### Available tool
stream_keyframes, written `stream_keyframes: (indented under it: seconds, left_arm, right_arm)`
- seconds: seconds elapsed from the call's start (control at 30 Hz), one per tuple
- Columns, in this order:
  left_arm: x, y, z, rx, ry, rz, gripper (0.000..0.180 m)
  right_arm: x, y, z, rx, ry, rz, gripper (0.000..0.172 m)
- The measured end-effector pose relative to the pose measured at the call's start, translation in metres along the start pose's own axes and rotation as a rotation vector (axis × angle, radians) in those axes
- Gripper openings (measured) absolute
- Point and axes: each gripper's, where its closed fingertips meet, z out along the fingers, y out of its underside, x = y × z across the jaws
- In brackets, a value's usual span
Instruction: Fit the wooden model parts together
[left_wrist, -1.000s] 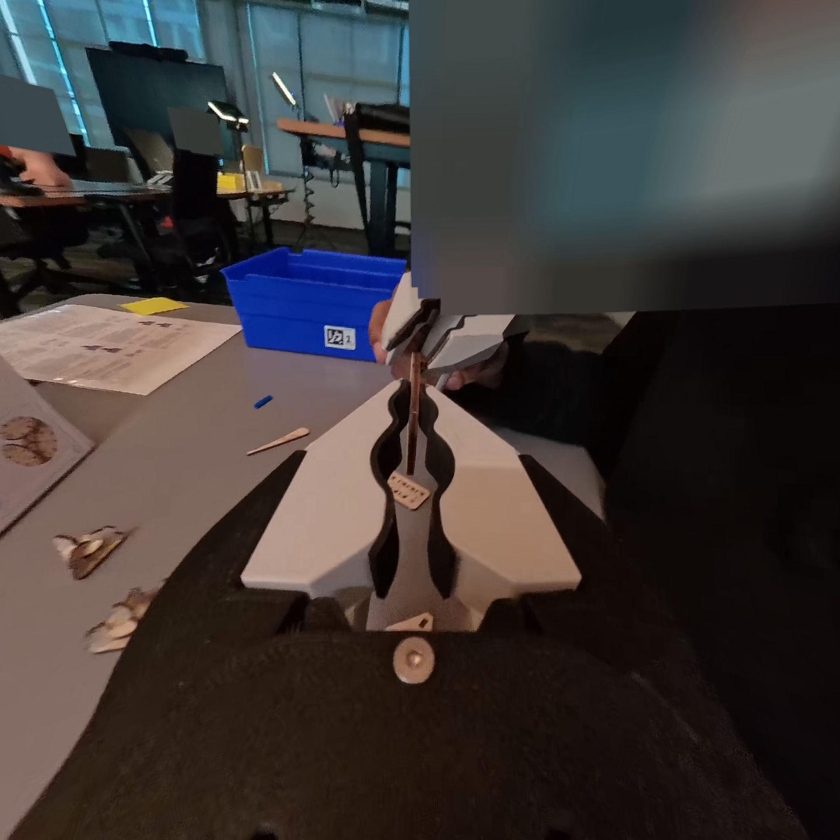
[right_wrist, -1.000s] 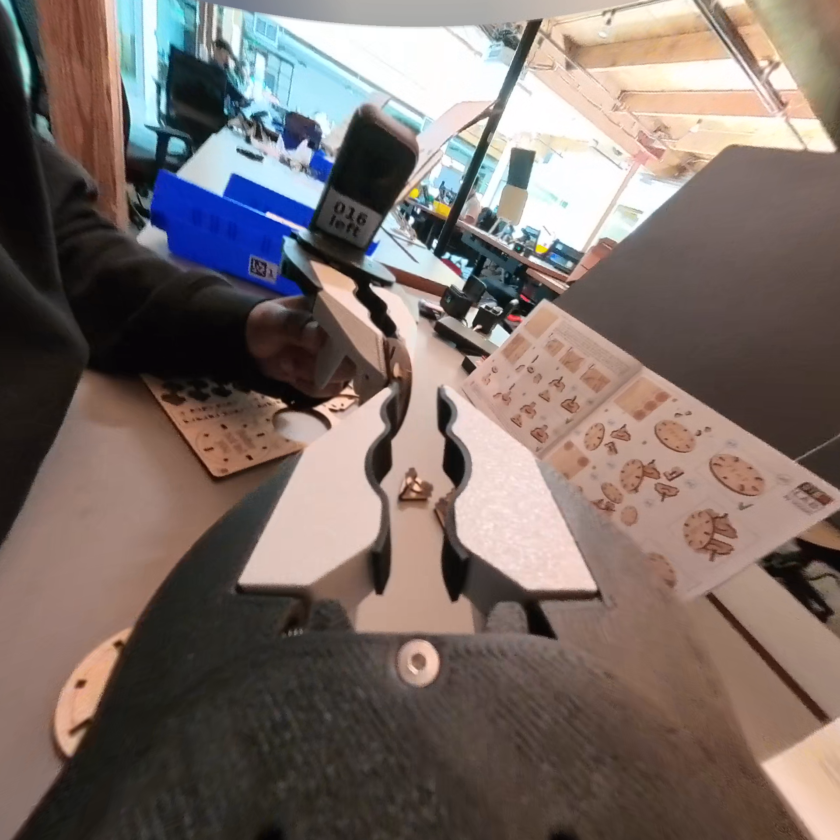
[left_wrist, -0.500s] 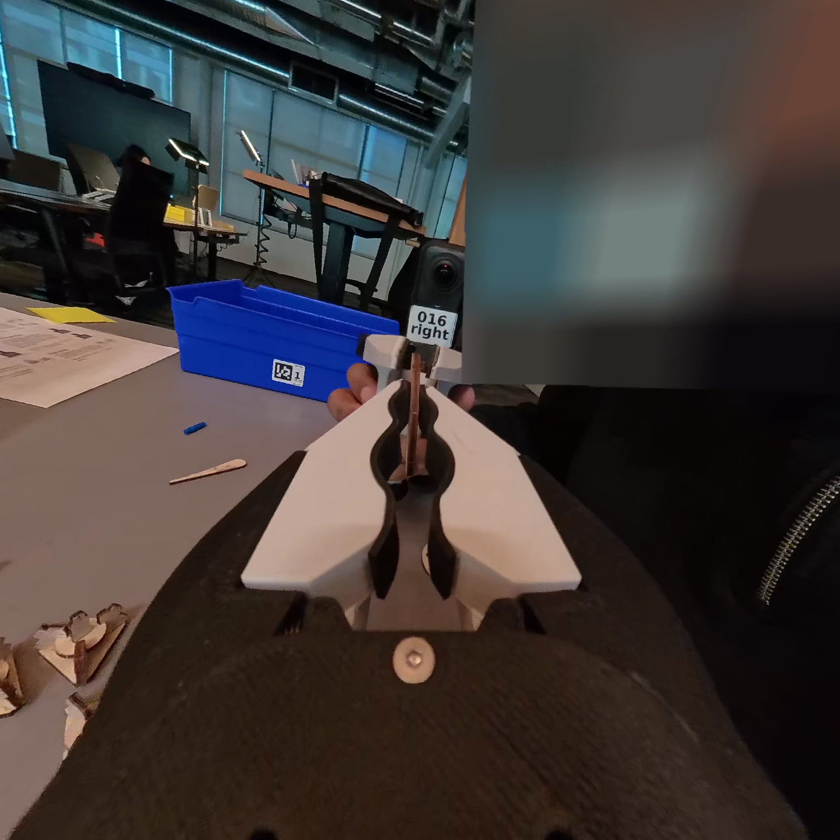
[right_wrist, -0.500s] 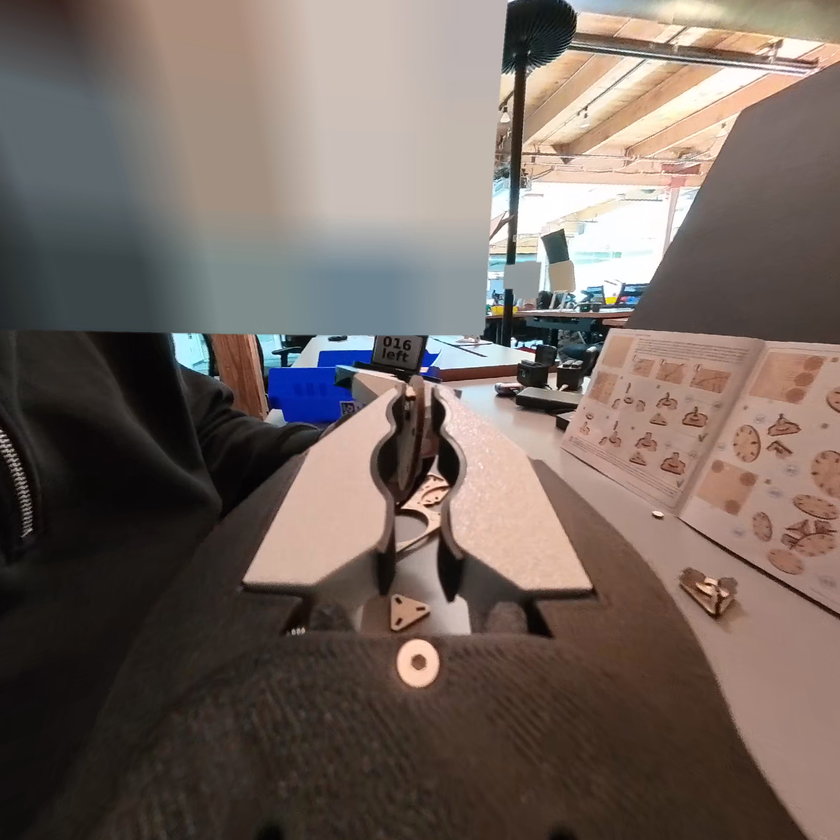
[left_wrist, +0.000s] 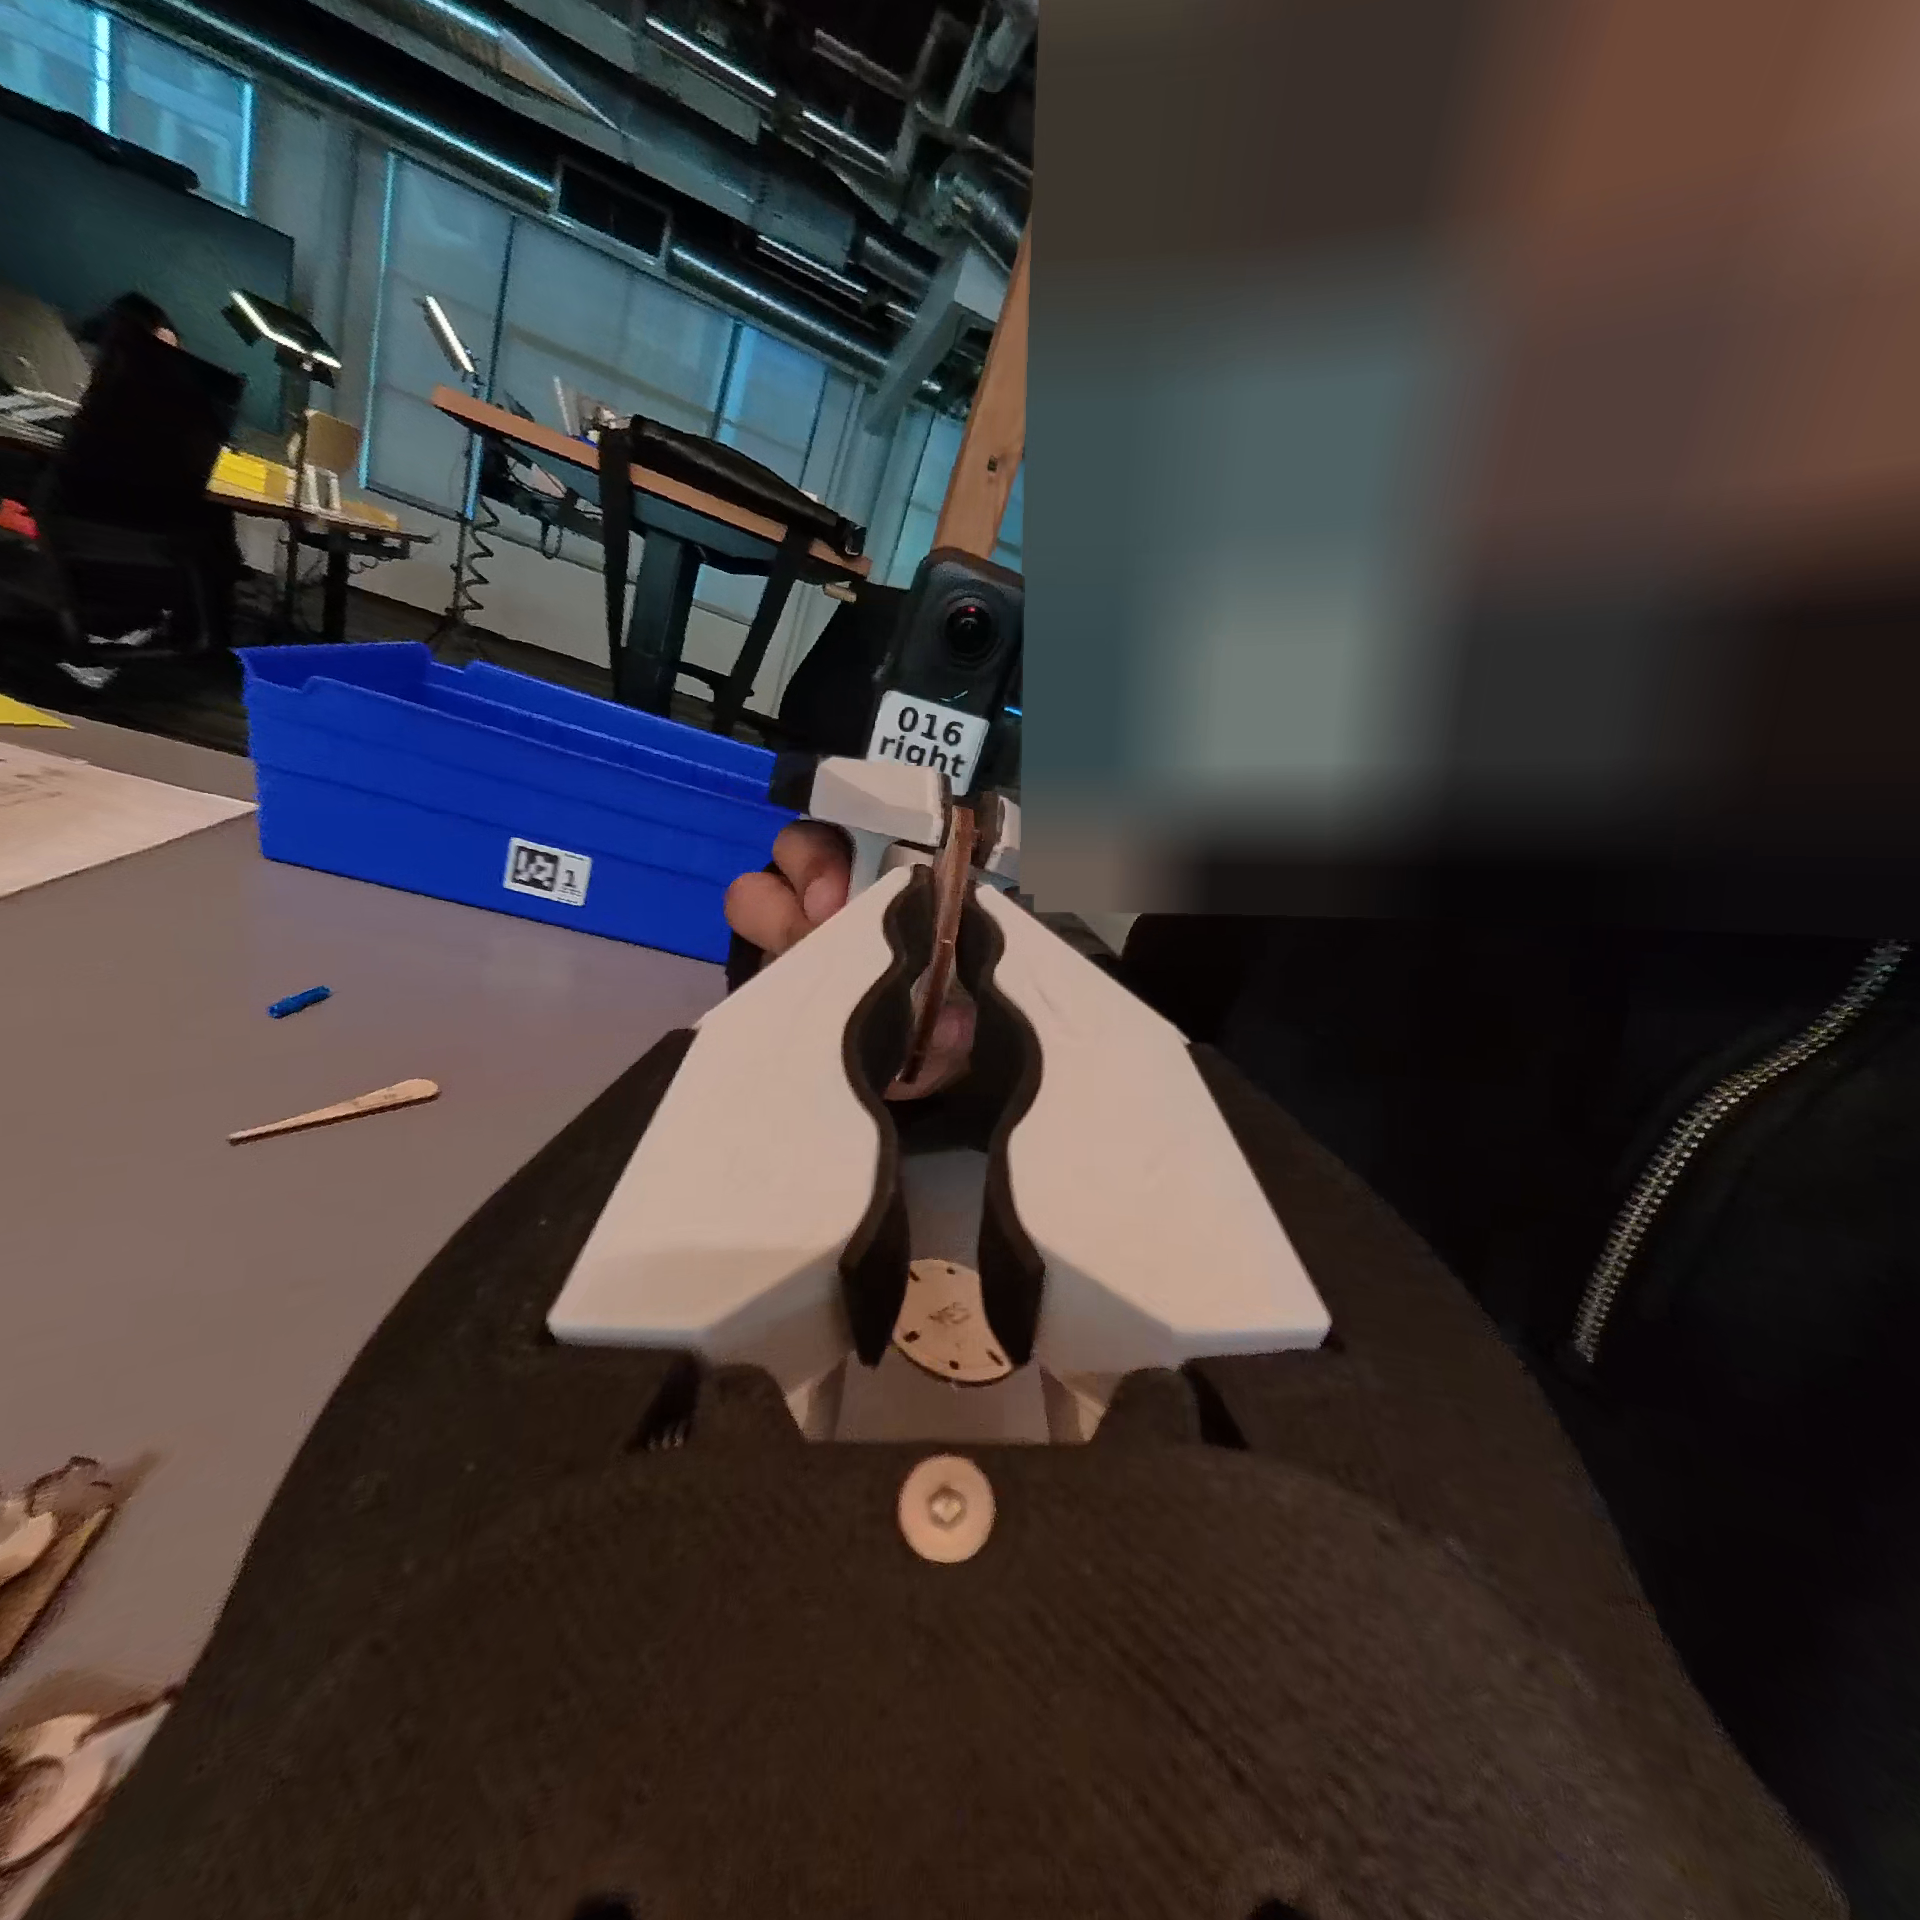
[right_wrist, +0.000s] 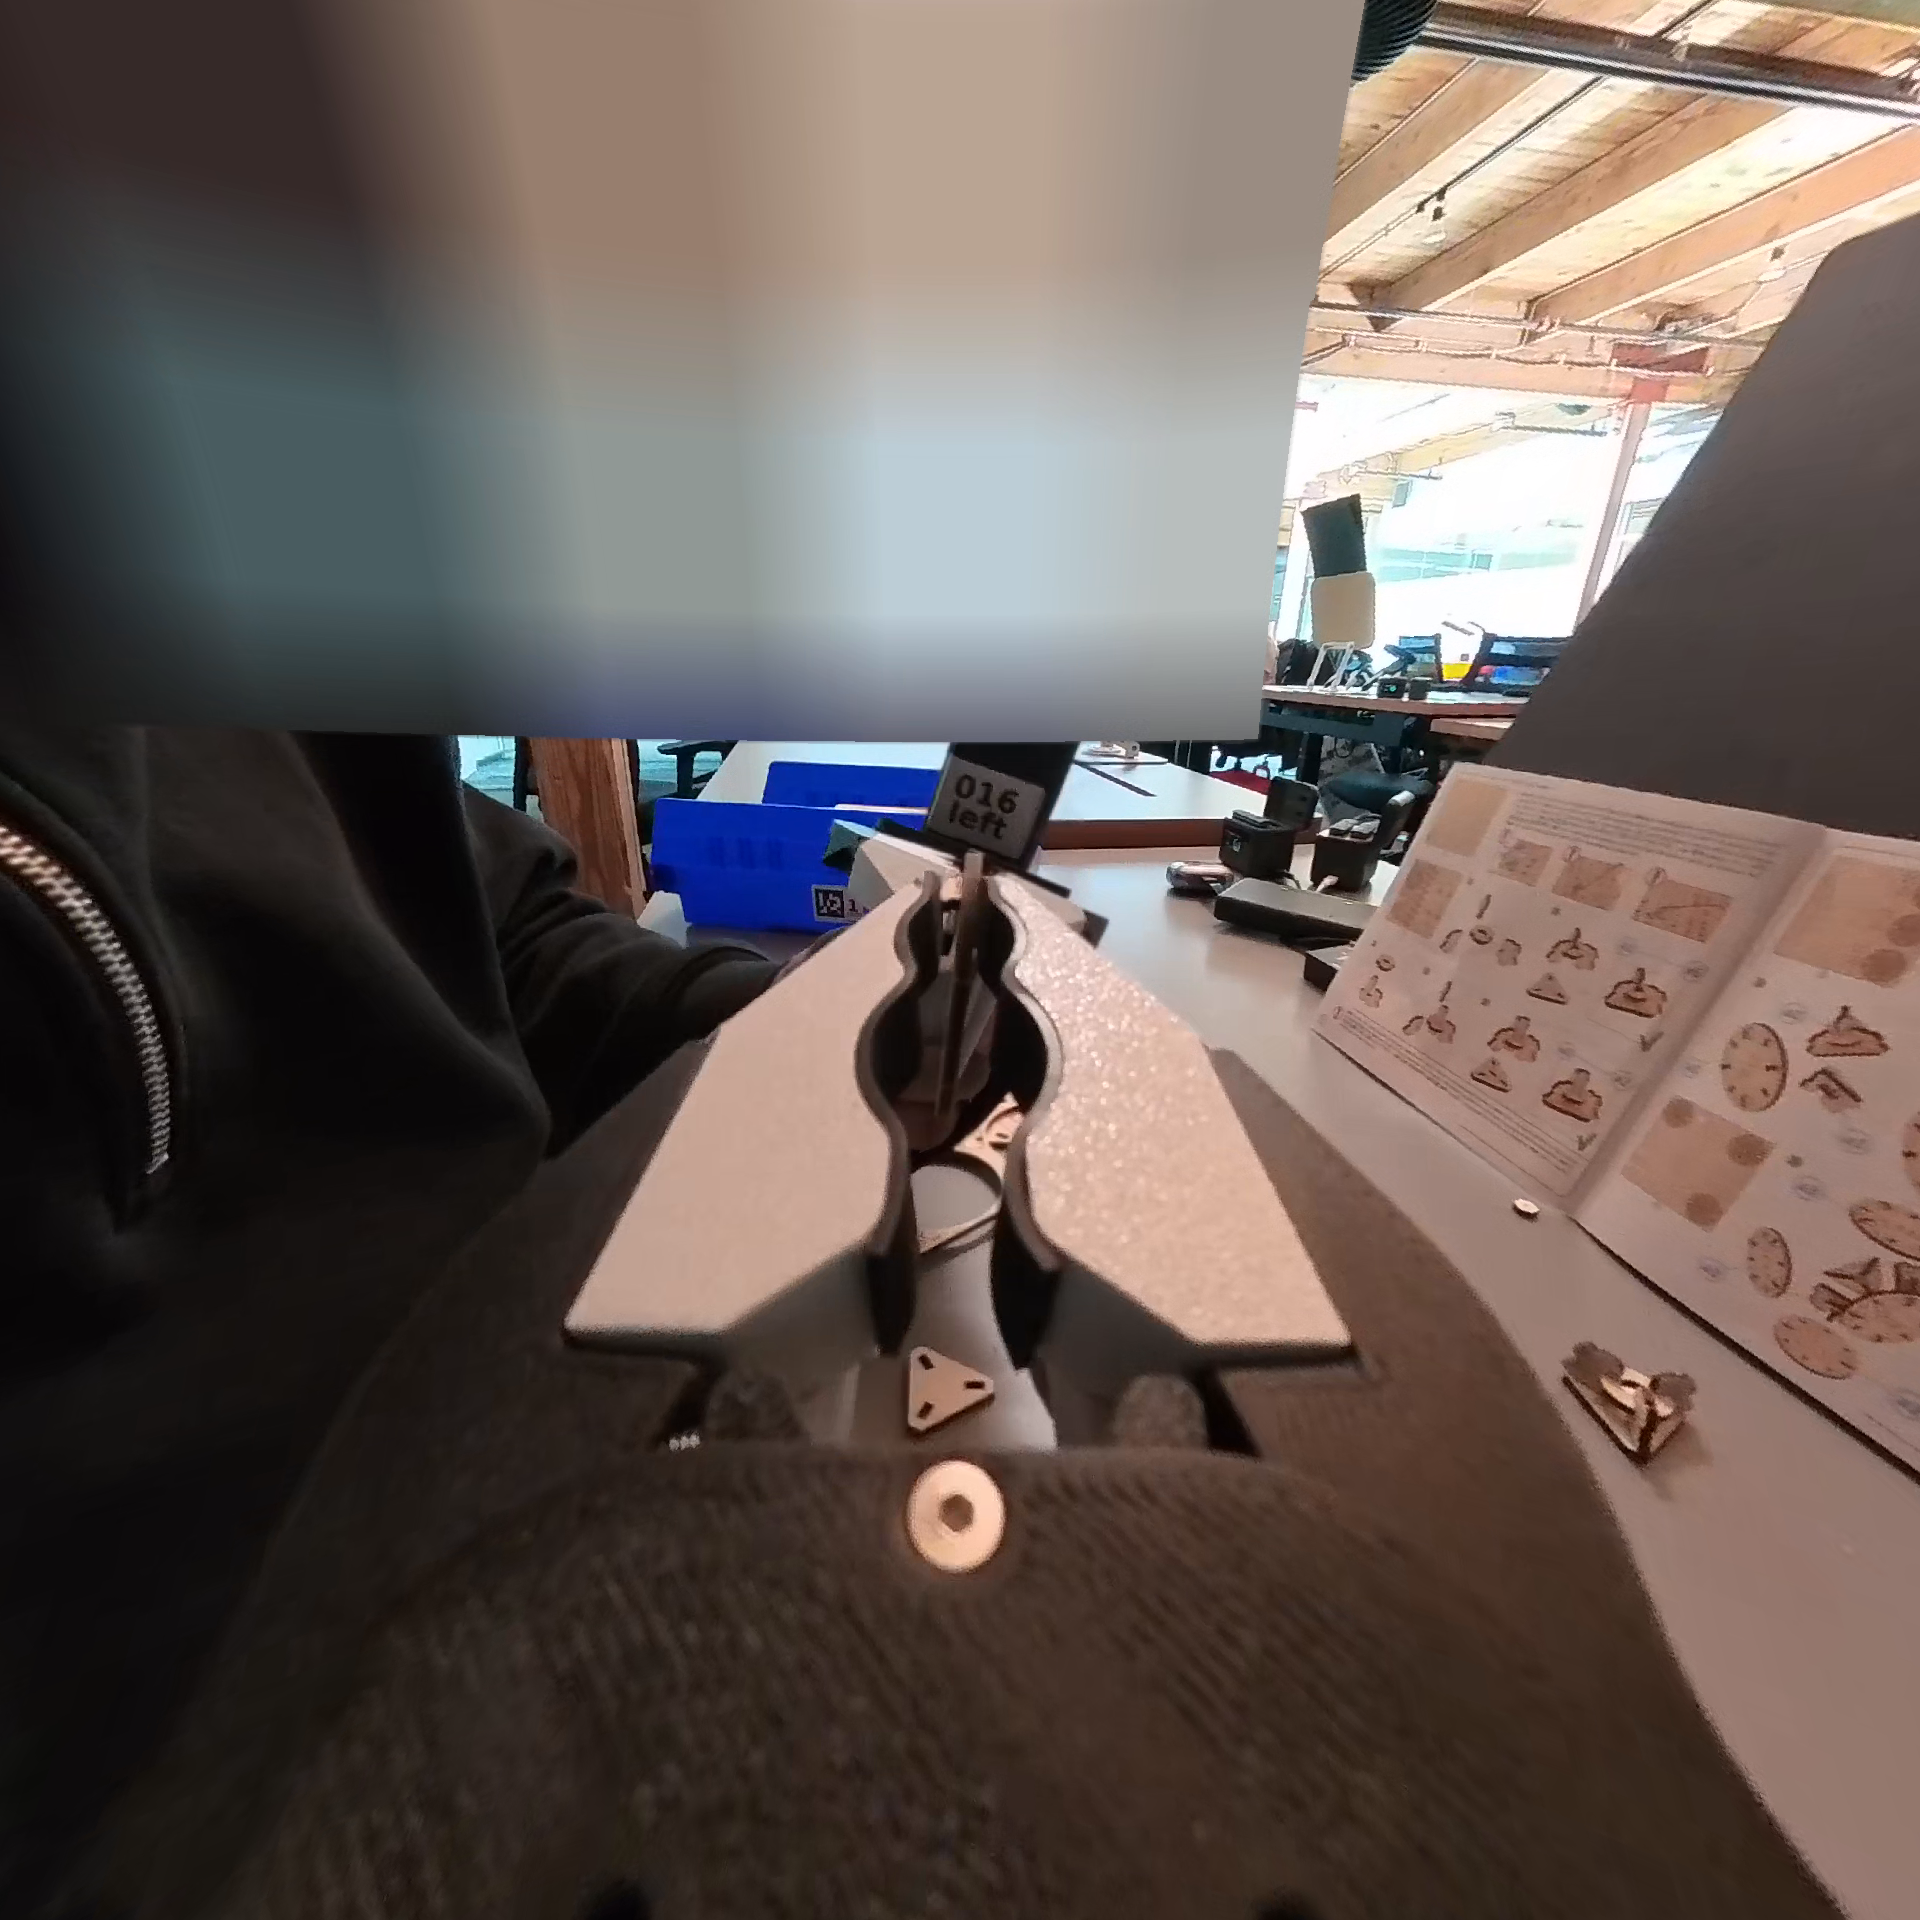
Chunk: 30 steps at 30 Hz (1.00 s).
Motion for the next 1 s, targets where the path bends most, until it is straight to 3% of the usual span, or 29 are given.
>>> stream_keyframes:
  seconds: [0.17,0.43,0.73,0.87,0.93,1.0]
  left_arm:
    - [0.006,0.000,-0.002,0.017,0.104,-0.122,0.001]
    - [0.025,0.007,0.000,-0.021,0.320,-0.291,0.009]
    - [-0.001,0.007,-0.006,-0.028,0.098,-0.132,0.000]
    - [-0.002,-0.005,-0.009,0.037,0.069,-0.108,0.000]
    - [-0.003,-0.007,-0.011,0.047,0.064,-0.111,0.000]
    - [-0.006,-0.006,-0.011,0.047,0.057,-0.120,0.000]
  right_arm:
    - [-0.005,0.000,0.001,-0.019,-0.040,0.024,0.004]
    - [-0.025,-0.001,-0.002,-0.013,-0.235,0.156,0.006]
    - [-0.001,0.010,-0.001,-0.040,-0.056,0.055,0.009]
    - [0.011,0.013,-0.003,-0.039,0.068,-0.062,0.030]
    - [0.009,0.014,-0.002,-0.043,0.062,-0.070,0.023]
    - [0.006,0.011,-0.003,-0.023,0.041,-0.060,0.006]
